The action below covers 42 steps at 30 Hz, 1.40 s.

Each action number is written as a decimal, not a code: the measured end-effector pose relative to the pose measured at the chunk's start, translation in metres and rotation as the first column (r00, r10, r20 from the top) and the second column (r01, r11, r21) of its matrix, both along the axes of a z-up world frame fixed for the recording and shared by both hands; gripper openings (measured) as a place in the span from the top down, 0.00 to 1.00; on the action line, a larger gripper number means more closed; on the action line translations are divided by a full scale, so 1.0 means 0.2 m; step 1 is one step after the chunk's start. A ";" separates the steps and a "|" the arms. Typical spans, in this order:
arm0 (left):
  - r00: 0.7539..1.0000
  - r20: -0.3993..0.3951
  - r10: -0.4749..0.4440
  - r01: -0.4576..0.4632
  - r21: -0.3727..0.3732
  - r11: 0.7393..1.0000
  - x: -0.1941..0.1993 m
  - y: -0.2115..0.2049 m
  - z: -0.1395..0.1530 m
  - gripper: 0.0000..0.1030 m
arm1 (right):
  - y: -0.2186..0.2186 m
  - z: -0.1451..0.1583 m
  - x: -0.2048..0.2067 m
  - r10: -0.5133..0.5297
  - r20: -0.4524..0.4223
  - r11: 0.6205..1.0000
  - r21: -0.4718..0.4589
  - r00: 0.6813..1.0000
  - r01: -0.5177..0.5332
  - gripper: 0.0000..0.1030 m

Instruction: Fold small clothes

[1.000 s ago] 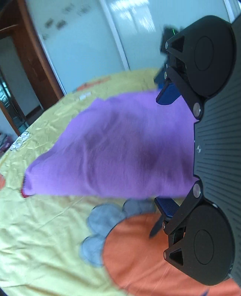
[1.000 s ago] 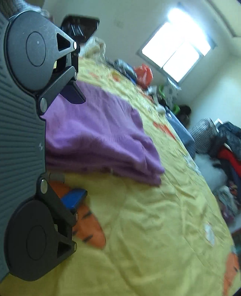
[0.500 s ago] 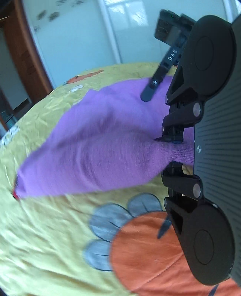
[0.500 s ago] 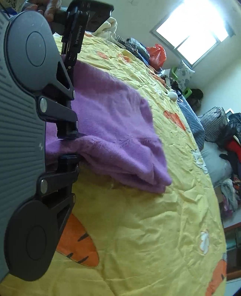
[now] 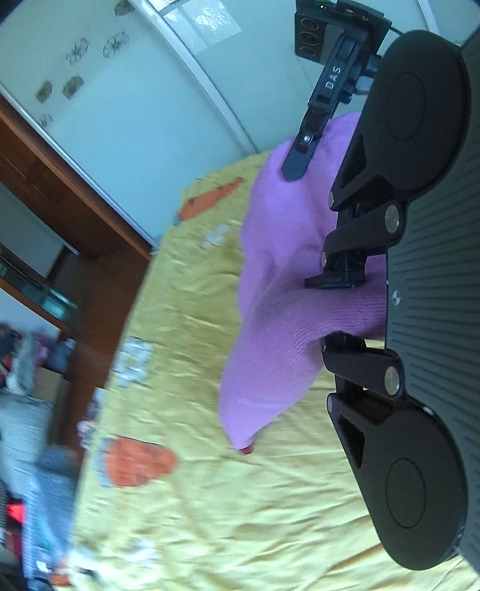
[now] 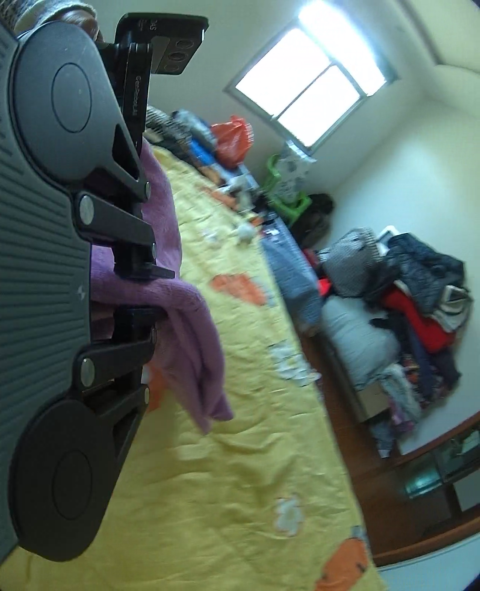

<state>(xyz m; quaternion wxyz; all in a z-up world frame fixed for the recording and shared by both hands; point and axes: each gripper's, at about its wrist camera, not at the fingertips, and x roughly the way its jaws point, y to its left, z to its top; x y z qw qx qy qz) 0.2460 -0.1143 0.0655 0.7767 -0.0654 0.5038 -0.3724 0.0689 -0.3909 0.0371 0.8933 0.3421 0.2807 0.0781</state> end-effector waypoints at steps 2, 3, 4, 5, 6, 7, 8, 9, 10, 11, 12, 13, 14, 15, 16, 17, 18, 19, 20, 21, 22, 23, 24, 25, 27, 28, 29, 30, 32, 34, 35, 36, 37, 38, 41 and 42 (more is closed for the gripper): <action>1.000 0.021 -0.005 0.005 -0.034 0.999 0.02 0.00 0.08 0.87 | -0.02 0.08 0.00 -0.016 0.039 1.000 0.009 0.999 0.016 0.89; 1.000 0.024 -0.007 0.008 -0.047 0.999 0.03 -0.01 0.11 0.87 | -0.03 0.11 -0.01 -0.025 0.055 1.000 0.016 0.998 0.024 0.89; 1.000 0.022 -0.007 0.008 -0.055 0.998 0.04 -0.01 0.13 0.87 | -0.03 0.14 -0.02 -0.034 0.068 0.999 0.016 0.997 0.032 0.90; 1.000 0.009 -0.003 0.004 -0.062 0.998 0.03 0.00 0.13 0.87 | -0.03 0.16 -0.03 -0.036 0.077 0.999 0.013 0.996 0.035 0.90; 1.000 -0.010 -0.008 0.007 -0.065 0.998 0.01 0.00 0.11 0.87 | -0.03 0.17 -0.04 -0.041 0.076 0.999 0.013 0.996 0.040 0.90; 1.000 -0.025 -0.016 0.014 -0.064 0.998 -0.01 0.01 0.09 0.87 | -0.03 0.16 -0.05 -0.044 0.067 0.999 0.014 0.997 0.043 0.90; 0.999 -0.043 -0.018 0.015 -0.068 0.998 -0.05 0.03 0.04 0.87 | -0.02 0.13 -0.08 -0.047 0.054 0.999 0.017 0.997 0.046 0.89; 0.997 -0.070 -0.025 0.020 -0.072 0.997 -0.09 0.06 -0.01 0.86 | -0.01 0.09 -0.12 -0.056 0.041 0.998 0.008 0.998 0.056 0.88; 0.993 -0.110 -0.032 0.024 -0.077 0.997 -0.14 0.10 -0.08 0.85 | 0.01 0.04 -0.16 -0.058 0.031 0.998 -0.031 0.998 0.059 0.85; 0.987 -0.156 -0.028 0.016 -0.078 0.997 -0.20 0.15 -0.18 0.85 | 0.04 -0.04 -0.20 -0.064 0.001 0.996 -0.062 0.998 0.064 0.83; 0.983 -0.182 -0.034 0.023 -0.059 0.998 -0.25 0.20 -0.28 0.86 | 0.05 -0.14 -0.24 -0.060 -0.058 0.998 -0.037 0.997 0.057 0.72; 0.980 -0.192 -0.044 0.037 -0.036 0.999 -0.32 0.26 -0.37 0.88 | 0.05 -0.25 -0.29 -0.023 -0.099 0.999 0.027 0.995 0.026 0.64; 0.975 -0.222 -0.031 0.026 -0.026 0.999 -0.37 0.33 -0.46 0.89 | 0.07 -0.34 -0.35 0.019 -0.106 0.998 0.067 0.994 -0.012 0.62; 0.963 -0.268 -0.017 0.012 -0.021 1.000 -0.42 0.40 -0.55 0.90 | 0.11 -0.42 -0.41 0.036 -0.119 0.997 0.073 0.992 -0.028 0.53; 0.956 -0.292 -0.007 0.000 -0.025 1.000 -0.46 0.47 -0.61 0.91 | 0.14 -0.48 -0.47 0.048 -0.144 0.996 0.078 0.988 -0.037 0.39; 0.951 -0.308 0.000 -0.008 -0.026 1.000 -0.49 0.53 -0.66 0.91 | 0.16 -0.53 -0.52 0.056 -0.155 0.995 0.085 0.986 -0.043 0.33; 0.948 -0.318 0.009 -0.019 -0.026 0.999 -0.51 0.58 -0.69 0.91 | 0.19 -0.57 -0.58 0.058 -0.148 0.995 0.085 0.987 -0.046 0.26; 0.949 -0.315 0.015 -0.030 -0.042 0.999 -0.53 0.63 -0.70 0.90 | 0.21 -0.59 -0.63 0.052 -0.141 0.996 0.081 0.989 -0.041 0.23; 0.948 -0.318 0.014 -0.036 -0.065 0.997 -0.54 0.68 -0.71 0.89 | 0.22 -0.61 -0.67 0.032 -0.137 0.997 0.075 0.990 -0.022 0.23; 0.943 -0.333 0.013 -0.041 -0.077 0.996 -0.55 0.71 -0.72 0.75 | 0.22 -0.63 -0.70 0.014 -0.136 0.998 0.066 0.991 -0.005 0.23; 0.945 -0.328 0.015 -0.044 -0.080 0.996 -0.56 0.73 -0.72 0.51 | 0.22 -0.65 -0.73 0.000 -0.143 0.999 0.048 0.990 0.007 0.23; 0.956 -0.291 0.023 -0.048 -0.079 0.996 -0.56 0.74 -0.71 0.39 | 0.22 -0.66 -0.74 -0.015 -0.147 0.999 0.032 0.989 0.020 0.23; 0.968 -0.249 0.026 -0.046 -0.076 0.996 -0.57 0.74 -0.71 0.21 | 0.20 -0.68 -0.76 -0.021 -0.146 0.999 0.043 0.989 0.028 0.22; 0.973 -0.230 0.024 -0.042 -0.075 0.996 -0.57 0.74 -0.72 0.17 | 0.20 -0.71 -0.76 -0.009 -0.151 0.998 0.060 0.988 0.018 0.22; 0.971 -0.237 0.035 -0.055 -0.075 0.996 -0.58 0.72 -0.74 0.20 | 0.21 -0.74 -0.77 0.023 -0.154 0.999 0.030 0.988 -0.018 0.22; 0.972 -0.235 0.024 -0.047 -0.090 0.995 -0.60 0.70 -0.75 0.26 | 0.23 -0.74 -0.77 0.025 -0.158 0.999 -0.018 0.987 -0.028 0.22; 0.972 -0.232 0.019 -0.042 -0.094 0.995 -0.62 0.68 -0.75 0.27 | 0.26 -0.73 -0.77 0.036 -0.149 0.996 -0.081 0.988 -0.049 0.22; 0.970 -0.242 0.017 -0.038 -0.085 0.996 -0.63 0.67 -0.78 0.27 | 0.30 -0.71 -0.79 0.056 -0.131 0.988 -0.135 0.990 -0.074 0.23; 0.966 -0.256 0.027 -0.043 -0.058 0.997 -0.66 0.65 -0.81 0.22 | 0.36 -0.69 -0.81 0.072 -0.162 0.980 -0.174 0.984 -0.100 0.24; 0.972 -0.233 0.045 -0.061 -0.064 0.996 -0.68 0.65 -0.82 0.22 | 0.40 -0.69 -0.83 0.061 -0.180 0.980 -0.174 0.982 -0.093 0.29; 0.970 -0.236 0.057 -0.077 -0.074 0.994 -0.68 0.66 -0.83 0.24 | 0.40 -0.70 -0.83 0.064 -0.185 0.982 -0.163 0.981 -0.095 0.41; 0.967 -0.245 0.077 -0.102 -0.093 0.990 -0.67 0.67 -0.84 0.34 | 0.40 -0.72 -0.82 0.069 -0.195 0.985 -0.144 0.978 -0.098 0.89; 0.961 -0.266 0.080 -0.111 -0.106 0.988 -0.67 0.67 -0.86 0.62 | 0.39 -0.75 -0.82 0.058 -0.199 0.989 -0.123 0.978 -0.083 0.95; 0.951 -0.298 0.080 -0.117 -0.108 0.987 -0.66 0.66 -0.88 0.74 | 0.38 -0.77 -0.81 0.050 -0.192 0.992 -0.104 0.980 -0.071 0.95; 0.941 -0.323 0.101 -0.138 -0.092 0.986 -0.65 0.64 -0.88 0.86 | 0.35 -0.77 -0.78 0.045 -0.173 0.994 -0.092 0.984 -0.062 0.96; 0.939 -0.330 0.101 -0.139 -0.094 0.986 -0.65 0.64 -0.87 0.88 | 0.34 -0.72 -0.78 0.049 -0.144 0.992 -0.105 0.988 -0.064 0.96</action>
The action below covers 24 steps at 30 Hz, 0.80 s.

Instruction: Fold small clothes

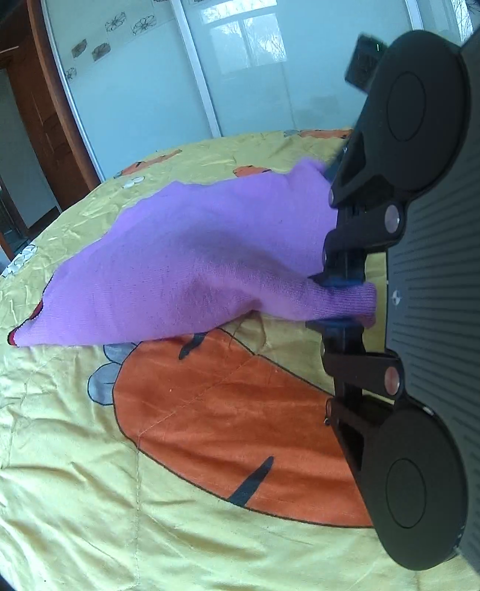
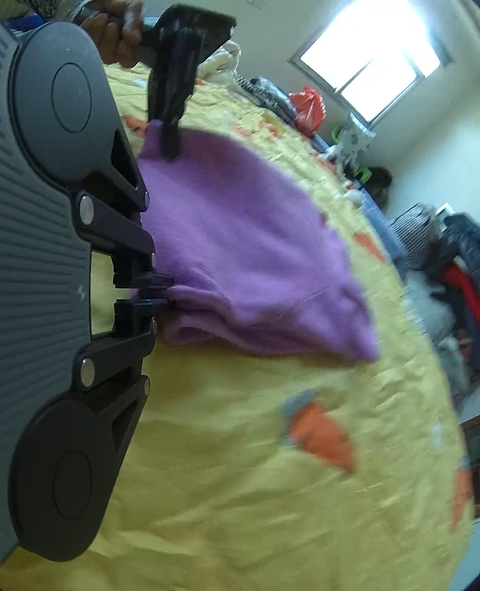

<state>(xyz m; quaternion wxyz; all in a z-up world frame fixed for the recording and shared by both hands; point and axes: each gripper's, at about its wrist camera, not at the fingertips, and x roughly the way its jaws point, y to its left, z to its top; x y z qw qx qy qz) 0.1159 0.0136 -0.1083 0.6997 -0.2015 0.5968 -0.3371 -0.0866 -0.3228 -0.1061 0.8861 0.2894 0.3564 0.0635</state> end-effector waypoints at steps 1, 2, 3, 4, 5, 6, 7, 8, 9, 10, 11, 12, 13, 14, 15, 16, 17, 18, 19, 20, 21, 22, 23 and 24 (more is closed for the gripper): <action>1.000 -0.008 0.005 -0.005 -0.002 1.000 0.00 0.00 0.01 0.88 | -0.01 0.06 0.00 0.001 0.034 1.000 -0.008 0.999 -0.001 0.96; 1.000 -0.012 0.010 -0.010 0.003 1.000 0.01 -0.01 0.02 0.88 | -0.02 0.12 0.00 0.001 0.066 1.000 -0.024 0.998 0.001 0.96; 1.000 -0.006 0.006 -0.006 0.003 1.000 0.01 -0.02 0.03 0.88 | -0.04 0.18 0.01 0.008 0.092 0.999 -0.043 0.996 -0.004 0.97; 1.000 -0.002 0.003 -0.003 -0.001 1.000 0.00 -0.03 0.04 0.83 | -0.06 0.23 0.02 0.008 0.111 0.998 -0.057 0.994 -0.001 0.97; 1.000 -0.001 0.010 -0.010 0.003 1.000 0.00 -0.02 0.04 0.79 | -0.08 0.26 0.04 0.000 0.116 0.997 -0.072 0.993 0.008 0.97; 1.000 -0.003 0.009 -0.009 0.013 1.000 0.00 -0.03 0.04 0.66 | -0.09 0.27 0.07 0.010 0.107 0.994 -0.113 0.994 0.002 0.97; 1.000 -0.004 -0.004 0.004 0.022 1.000 -0.01 -0.02 0.03 0.50 | -0.10 0.24 0.11 0.034 0.070 0.987 -0.161 0.997 -0.022 0.96; 1.000 0.006 0.002 -0.002 0.033 0.999 -0.01 -0.02 0.02 0.43 | -0.11 0.19 0.14 0.033 0.022 0.987 -0.161 0.999 -0.029 0.96; 1.000 0.019 0.015 -0.016 0.035 0.999 -0.03 -0.01 0.02 0.39 | -0.14 0.12 0.16 0.031 -0.023 0.991 -0.127 0.999 -0.033 0.92; 1.000 0.026 0.005 -0.005 0.033 0.999 -0.03 -0.01 0.02 0.38 | -0.16 0.06 0.17 0.035 -0.067 0.994 -0.097 0.997 -0.042 0.77; 1.000 0.028 -0.009 0.007 0.040 0.999 -0.03 -0.01 0.02 0.35 | -0.17 0.02 0.17 0.028 -0.096 0.997 -0.074 0.995 -0.035 0.63; 1.000 0.025 -0.010 0.009 0.039 0.999 -0.03 -0.01 0.03 0.22 | -0.18 0.01 0.16 0.007 -0.088 0.998 -0.054 0.996 -0.012 0.26; 1.000 0.031 -0.001 0.000 0.035 0.999 -0.03 -0.01 0.04 0.10 | -0.20 0.02 0.14 -0.008 -0.053 1.000 -0.017 0.999 0.007 0.05; 0.999 0.049 0.002 -0.003 0.034 0.999 -0.03 -0.01 0.05 0.07 | -0.23 0.01 0.11 -0.014 -0.018 0.999 0.045 1.000 0.015 0.05; 0.998 0.067 -0.007 0.004 0.036 0.999 -0.03 -0.04 0.06 0.06 | -0.24 -0.01 0.09 -0.008 -0.006 0.995 0.099 1.000 0.009 0.06; 0.997 0.073 -0.016 0.012 0.048 0.999 -0.02 -0.06 0.06 0.07 | -0.24 -0.03 0.10 -0.004 -0.016 0.992 0.123 1.000 0.006 0.06; 0.997 0.070 -0.023 0.019 0.057 0.998 -0.01 -0.08 0.05 0.09 | -0.22 -0.05 0.11 0.007 -0.026 0.993 0.116 1.000 -0.004 0.05; 0.997 0.070 -0.026 0.023 0.053 0.998 0.00 -0.11 0.04 0.19 | -0.20 -0.06 0.12 0.027 -0.003 0.994 0.104 1.000 -0.027 0.05; 0.996 0.079 -0.030 0.027 0.043 0.999 0.00 -0.13 0.03 0.54 | -0.17 -0.07 0.13 0.038 0.012 0.994 0.106 0.999 -0.039 0.06; 0.998 0.038 -0.056 0.054 0.044 0.998 0.01 -0.17 0.01 0.88 | -0.16 -0.07 0.15 0.047 0.020 0.991 0.124 0.999 -0.049 0.12; 0.998 0.003 -0.060 0.060 0.046 0.997 0.02 -0.19 -0.02 0.89 | -0.14 -0.08 0.17 0.060 0.022 0.989 0.135 0.998 -0.062 0.87; 0.996 0.015 -0.084 0.083 0.050 0.995 0.02 -0.21 -0.01 0.90 | -0.11 -0.09 0.21 0.071 -0.013 0.991 0.117 0.997 -0.069 0.92; 0.994 0.029 -0.108 0.106 0.065 0.992 0.04 -0.23 0.00 0.90 | -0.09 -0.10 0.22 0.062 -0.021 0.993 0.098 0.998 -0.059 0.92; 0.994 0.012 -0.111 0.110 0.060 0.992 0.06 -0.23 0.02 0.90 | -0.08 -0.08 0.23 0.066 -0.014 0.995 0.080 0.998 -0.064 0.92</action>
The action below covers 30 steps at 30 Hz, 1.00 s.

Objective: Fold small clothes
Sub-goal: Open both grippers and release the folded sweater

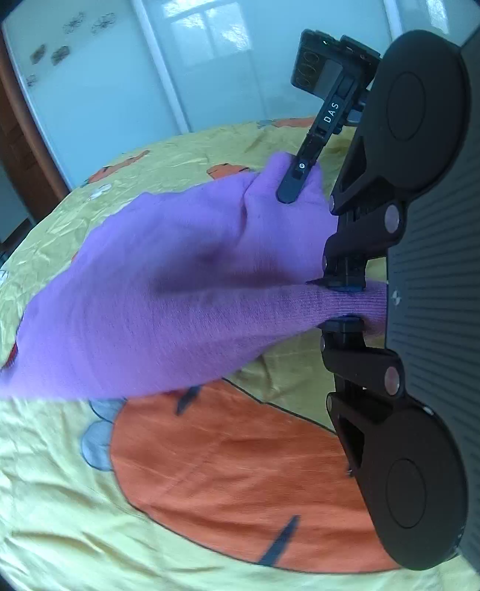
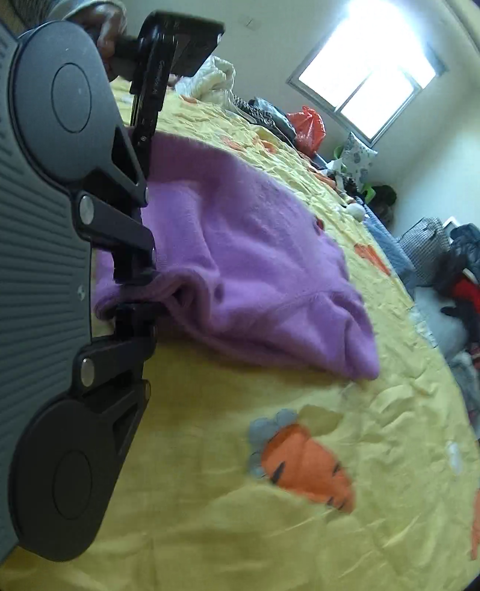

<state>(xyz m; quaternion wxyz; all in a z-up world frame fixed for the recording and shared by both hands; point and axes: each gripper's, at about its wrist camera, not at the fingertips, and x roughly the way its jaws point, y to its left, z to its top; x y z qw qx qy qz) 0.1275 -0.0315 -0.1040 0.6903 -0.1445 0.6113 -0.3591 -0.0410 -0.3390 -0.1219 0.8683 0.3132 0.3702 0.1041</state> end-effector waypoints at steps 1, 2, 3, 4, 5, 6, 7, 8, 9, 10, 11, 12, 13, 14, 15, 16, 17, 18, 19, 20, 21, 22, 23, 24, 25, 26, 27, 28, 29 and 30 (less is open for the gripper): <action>1.000 -0.013 0.003 -0.003 -0.014 1.000 0.01 0.02 0.03 0.91 | 0.00 0.03 -0.01 0.001 0.007 1.000 -0.011 1.000 -0.001 0.92; 1.000 -0.006 0.002 -0.002 -0.026 1.000 0.01 0.04 0.07 0.91 | 0.00 0.08 -0.04 0.003 0.028 1.000 -0.004 1.000 -0.002 0.92; 1.000 0.003 -0.002 0.002 -0.030 1.000 0.01 0.06 0.11 0.91 | -0.01 0.13 -0.08 0.003 0.055 1.000 0.010 0.998 -0.003 0.93; 1.000 0.010 -0.007 0.007 -0.026 1.000 0.00 0.08 0.14 0.91 | -0.01 0.18 -0.12 -0.002 0.076 1.000 0.016 0.997 0.000 0.93; 1.000 0.017 -0.010 0.011 -0.020 1.000 -0.02 0.11 0.16 0.91 | 0.01 0.22 -0.17 0.001 0.095 1.000 0.019 0.996 -0.003 0.93; 1.000 0.010 -0.012 0.012 -0.020 1.000 -0.03 0.14 0.16 0.91 | 0.03 0.25 -0.22 0.013 0.110 1.000 0.016 0.994 -0.015 0.94; 1.000 -0.007 -0.013 0.013 -0.022 1.000 -0.06 0.17 0.14 0.91 | 0.05 0.27 -0.25 0.013 0.104 1.000 0.017 0.995 -0.015 0.94; 1.000 -0.019 -0.010 0.010 -0.012 1.000 -0.08 0.20 0.11 0.91 | 0.07 0.25 -0.29 0.020 0.079 0.999 0.024 0.997 -0.022 0.94; 0.999 -0.034 0.002 -0.002 0.004 1.000 -0.11 0.22 0.07 0.90 | 0.10 0.22 -0.31 0.049 0.059 0.999 0.007 0.997 -0.049 0.93; 0.998 -0.059 0.009 -0.008 0.013 1.000 -0.13 0.24 0.02 0.89 | 0.15 0.18 -0.33 0.073 0.028 0.997 -0.039 0.997 -0.072 0.89; 0.996 -0.089 0.018 -0.016 0.017 1.000 -0.14 0.27 -0.05 0.86 | 0.18 0.14 -0.33 0.084 -0.012 0.993 -0.087 0.996 -0.084 0.87; 0.989 -0.136 0.053 -0.055 -0.008 0.998 -0.14 0.31 -0.10 0.78 | 0.17 0.10 -0.33 0.059 -0.053 0.993 -0.099 0.997 -0.064 0.72; 0.984 -0.167 0.068 -0.074 -0.030 0.997 -0.13 0.35 -0.11 0.78 | 0.13 0.09 -0.34 0.029 -0.071 0.997 -0.076 0.997 -0.035 0.64; 0.987 -0.145 0.072 -0.076 -0.028 0.997 -0.13 0.37 -0.09 0.78 | 0.08 0.10 -0.33 0.013 -0.045 0.999 -0.042 0.999 -0.015 0.58; 0.993 -0.095 0.071 -0.072 -0.010 0.997 -0.14 0.38 -0.05 0.73 | 0.03 0.13 -0.32 -0.024 -0.008 0.999 -0.049 1.000 0.023 0.42; 0.996 -0.056 0.069 -0.068 0.011 0.998 -0.14 0.39 -0.01 0.63 | -0.02 0.17 -0.30 -0.073 0.031 0.995 -0.069 0.997 0.075 0.36; 0.997 -0.021 0.072 -0.072 0.015 0.997 -0.14 0.40 0.03 0.60 | -0.08 0.18 -0.25 -0.116 0.064 0.991 -0.064 0.991 0.120 0.36; 0.997 0.024 0.068 -0.068 0.006 0.998 -0.14 0.39 0.08 0.58 | -0.16 0.19 -0.18 -0.154 0.080 0.987 -0.029 0.985 0.156 0.36; 0.996 0.067 0.057 -0.056 -0.005 0.998 -0.13 0.38 0.13 0.56 | -0.23 0.18 -0.10 -0.183 0.088 0.983 0.009 0.979 0.183 0.36; 0.993 0.103 0.053 -0.052 -0.014 0.999 -0.11 0.35 0.17 0.52 | -0.28 0.16 -0.01 -0.202 0.077 0.979 0.025 0.976 0.201 0.36; 0.988 0.138 0.064 -0.061 -0.025 0.998 -0.08 0.33 0.22 0.39 | -0.32 0.13 0.10 -0.207 0.050 0.978 0.016 0.977 0.207 0.36; 0.981 0.179 0.079 -0.073 -0.036 0.997 -0.04 0.29 0.26 0.28 | -0.35 0.10 0.19 -0.205 0.028 0.979 0.024 0.978 0.204 0.36; 0.970 0.229 0.086 -0.077 -0.046 0.996 0.01 0.24 0.30 0.26 | -0.38 0.06 0.26 -0.211 0.015 0.976 0.051 0.977 0.210 0.36; 0.955 0.284 0.087 -0.078 -0.044 0.996 0.07 0.18 0.33 0.26 | -0.40 0.03 0.32 -0.215 0.008 0.973 0.087 0.977 0.213 0.37; 0.943 0.323 0.080 -0.073 -0.033 0.997 0.14 0.11 0.35 0.26 | -0.40 0.00 0.35 -0.207 0.007 0.972 0.114 0.978 0.205 0.39; 0.938 0.339 0.069 -0.068 -0.014 0.998 0.20 0.04 0.34 0.27 | -0.40 0.00 0.38 -0.196 0.029 0.975 0.114 0.980 0.191 0.48; 0.933 0.356 0.059 -0.069 0.017 0.997 0.27 -0.03 0.32 0.37 | -0.37 0.01 0.40 -0.164 0.044 0.983 0.096 0.985 0.160 0.98; 0.924 0.380 0.035 -0.063 0.063 0.996 0.32 -0.11 0.29 0.53 | -0.34 0.01 0.42 -0.149 0.050 0.988 0.051 0.988 0.146 0.96; 0.917 0.399 -0.011 -0.045 0.132 0.990 0.36 -0.20 0.25 0.56 | -0.30 0.04 0.43 -0.162 0.059 0.987 -0.012 0.985 0.163 0.96; 0.908 0.417 -0.042 -0.038 0.183 0.982 0.38 -0.22 0.22 0.57 | -0.27 0.07 0.43 -0.160 0.068 0.986 -0.040 0.985 0.163 0.96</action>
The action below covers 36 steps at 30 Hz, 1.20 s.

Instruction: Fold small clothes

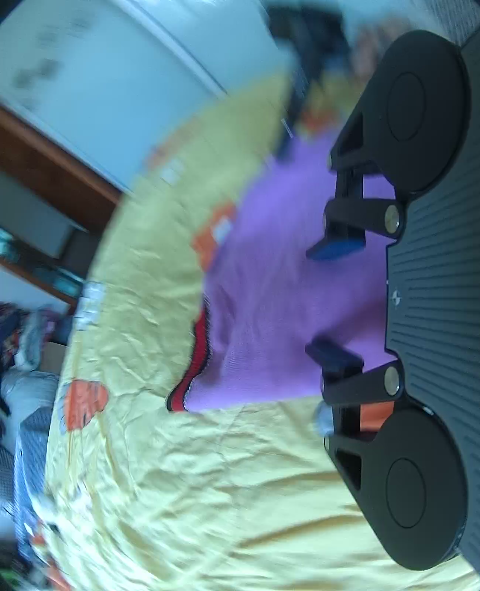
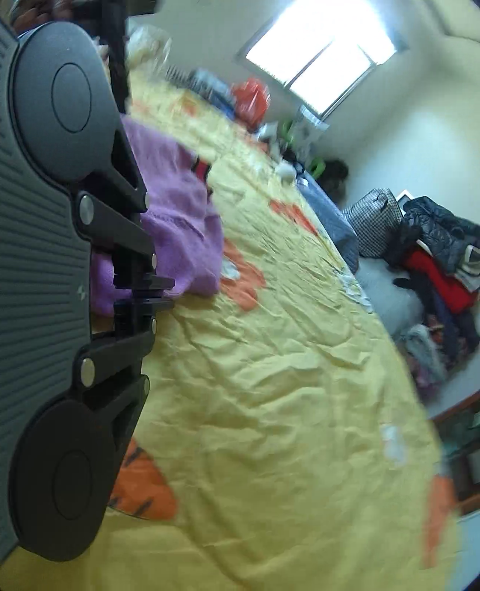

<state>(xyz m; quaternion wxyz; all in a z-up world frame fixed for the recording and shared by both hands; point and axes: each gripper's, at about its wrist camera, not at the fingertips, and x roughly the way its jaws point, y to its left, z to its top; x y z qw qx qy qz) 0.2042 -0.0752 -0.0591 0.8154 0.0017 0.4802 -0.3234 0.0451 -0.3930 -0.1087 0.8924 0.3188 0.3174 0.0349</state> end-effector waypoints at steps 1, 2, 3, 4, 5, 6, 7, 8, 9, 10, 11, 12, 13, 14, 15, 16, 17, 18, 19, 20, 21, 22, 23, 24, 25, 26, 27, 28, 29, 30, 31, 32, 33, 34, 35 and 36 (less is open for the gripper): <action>1.000 0.020 -0.003 0.003 0.031 1.000 0.01 -0.04 -0.02 0.55 | 0.01 0.02 0.01 -0.001 0.020 1.000 -0.013 1.000 0.001 0.96; 0.999 0.046 -0.018 0.016 0.063 0.998 0.03 -0.07 -0.03 0.52 | 0.02 0.06 0.02 -0.001 0.043 1.000 -0.031 0.999 0.003 0.96; 0.997 0.080 -0.020 0.013 0.086 0.996 0.03 -0.06 -0.03 0.45 | 0.03 0.10 0.03 0.000 0.058 0.999 -0.052 0.998 0.003 0.96; 0.996 0.092 -0.013 0.004 0.098 0.995 0.04 -0.06 -0.04 0.42 | 0.04 0.13 0.04 -0.002 0.070 0.997 -0.071 0.998 0.007 0.96; 0.996 0.091 -0.009 -0.001 0.109 0.994 0.05 -0.06 -0.05 0.42 | 0.04 0.17 0.06 -0.001 0.081 0.996 -0.084 0.997 0.008 0.96; 0.995 0.095 -0.001 -0.009 0.108 0.994 0.05 -0.04 -0.08 0.39 | 0.03 0.19 0.07 0.000 0.085 0.995 -0.098 0.996 0.008 0.96; 0.993 0.122 -0.004 -0.011 0.116 0.993 0.04 -0.03 -0.10 0.32 | 0.02 0.21 0.09 -0.003 0.083 0.993 -0.119 0.997 0.013 0.96; 0.987 0.162 -0.016 -0.007 0.138 0.990 0.03 -0.04 -0.12 0.28 | 0.02 0.20 0.12 -0.007 0.074 0.991 -0.134 0.997 0.017 0.96; 0.983 0.182 -0.009 -0.018 0.147 0.989 0.01 -0.03 -0.14 0.22 | 0.02 0.18 0.14 -0.006 0.054 0.985 -0.170 0.999 0.015 0.96; 0.985 0.172 0.015 -0.038 0.131 0.991 0.00 0.00 -0.14 0.20 | 0.03 0.15 0.15 -0.013 0.025 0.973 -0.231 1.000 0.019 0.96; 0.987 0.157 0.035 -0.053 0.111 0.992 0.01 0.03 -0.15 0.20 | 0.04 0.12 0.17 -0.022 0.009 0.963 -0.267 1.000 0.023 0.96; 0.988 0.144 0.054 -0.068 0.094 0.993 0.00 0.06 -0.15 0.19 | 0.01 0.09 0.17 -0.028 -0.012 0.966 -0.257 1.000 0.024 0.92; 0.989 0.122 0.082 -0.092 0.079 0.993 0.00 0.08 -0.13 0.20 | -0.01 0.08 0.16 -0.045 -0.049 0.973 -0.229 0.998 0.033 0.79; 0.989 0.099 0.109 -0.116 0.065 0.991 -0.01 0.11 -0.11 0.21 | -0.02 0.09 0.12 -0.068 -0.054 0.973 -0.226 0.996 0.054 0.72; 0.988 0.088 0.126 -0.130 0.048 0.990 -0.04 0.14 -0.07 0.23 | 0.02 0.13 0.05 -0.058 -0.007 0.963 -0.265 0.998 0.054 0.69; 0.986 0.097 0.136 -0.139 0.034 0.990 -0.09 0.16 -0.02 0.24 | 0.07 0.18 -0.02 -0.020 0.030 0.946 -0.322 0.999 0.029 0.69; 0.983 0.112 0.145 -0.148 0.016 0.989 -0.15 0.18 0.03 0.21 | 0.12 0.22 -0.11 0.018 0.046 0.942 -0.334 0.999 -0.002 0.68; 0.982 0.114 0.152 -0.151 -0.014 0.988 -0.22 0.20 0.07 0.10 | 0.18 0.23 -0.19 0.061 0.058 0.950 -0.310 0.996 -0.040 0.69; 0.981 0.112 0.157 -0.153 -0.043 0.987 -0.30 0.21 0.09 0.01 | 0.24 0.23 -0.26 0.097 0.069 0.952 -0.296 0.993 -0.073 0.69; 0.980 0.116 0.160 -0.155 -0.056 0.986 -0.37 0.21 0.10 0.00 | 0.32 0.23 -0.33 0.115 0.076 0.947 -0.310 0.990 -0.087 0.69; 0.981 0.123 0.151 -0.146 -0.049 0.988 -0.44 0.19 0.10 0.00 | 0.39 0.21 -0.38 0.131 0.074 0.939 -0.329 0.989 -0.100 0.68; 0.982 0.125 0.143 -0.140 -0.032 0.990 -0.49 0.17 0.08 0.00 | 0.45 0.19 -0.40 0.155 0.061 0.934 -0.334 0.986 -0.126 0.66; 0.983 0.123 0.138 -0.137 -0.013 0.990 -0.53 0.15 0.06 0.00 | 0.51 0.16 -0.42 0.181 0.051 0.932 -0.327 0.982 -0.155 0.65; 0.983 0.125 0.134 -0.136 0.007 0.991 -0.56 0.12 0.02 0.00 | 0.55 0.13 -0.43 0.198 0.041 0.930 -0.324 0.979 -0.174 0.65; 0.982 0.125 0.139 -0.144 0.029 0.989 -0.58 0.11 -0.02 0.00 | 0.59 0.09 -0.42 0.204 0.018 0.920 -0.345 0.979 -0.185 0.65; 0.982 0.113 0.148 -0.155 0.055 0.986 -0.59 0.09 -0.06 0.00 | 0.62 0.06 -0.41 0.197 -0.008 0.901 -0.394 0.980 -0.184 0.65; 0.983 0.092 0.157 -0.165 0.084 0.983 -0.59 0.08 -0.11 0.00 | 0.62 0.03 -0.39 0.174 -0.025 0.888 -0.427 0.984 -0.168 0.65; 0.982 0.091 0.169 -0.177 0.093 0.980 -0.59 0.08 -0.15 0.00 | 0.59 0.02 -0.39 0.156 -0.006 0.899 -0.414 0.988 -0.145 0.65; 0.976 0.141 0.166 -0.180 0.096 0.979 -0.61 0.08 -0.16 0.00 | 0.56 0.01 -0.37 0.140 -0.003 0.910 -0.394 0.990 -0.130 0.65; 0.975 0.150 0.167 -0.185 0.116 0.976 -0.63 0.08 -0.16 0.00 | 0.54 0.02 -0.36 0.117 -0.012 0.913 -0.393 0.993 -0.112 0.65; 0.973 0.147 0.176 -0.193 0.111 0.975 -0.64 0.08 -0.16 0.00 | 0.53 0.04 -0.36 0.079 -0.023 0.908 -0.411 0.997 -0.082 0.65; 0.973 0.138 0.185 -0.200 0.105 0.974 -0.64 0.09 -0.15 0.00 | 0.53 0.05 -0.37 0.072 -0.026 0.910 -0.407 0.997 -0.077 0.64; 0.972 0.136 0.192 -0.207 0.102 0.973 -0.65 0.10 -0.15 0.00 | 0.53 0.08 -0.40 0.071 -0.018 0.918 -0.390 0.997 -0.072 0.64; 0.970 0.144 0.195 -0.210 0.102 0.972 -0.67 0.11 -0.13 0.00 | 0.54 0.11 -0.43 0.073 -0.001 0.921 -0.383 0.997 -0.067 0.64; 0.969 0.157 0.193 -0.210 0.105 0.972 -0.68 0.11 -0.12 0.00 | 0.56 0.13 -0.46 0.085 0.016 0.918 -0.390 0.996 -0.072 0.63; 0.968 0.166 0.188 -0.207 0.108 0.972 -0.69 0.12 -0.12 0.00 | 0.59 0.14 -0.49 0.097 0.023 0.912 -0.403 0.995 -0.080 0.61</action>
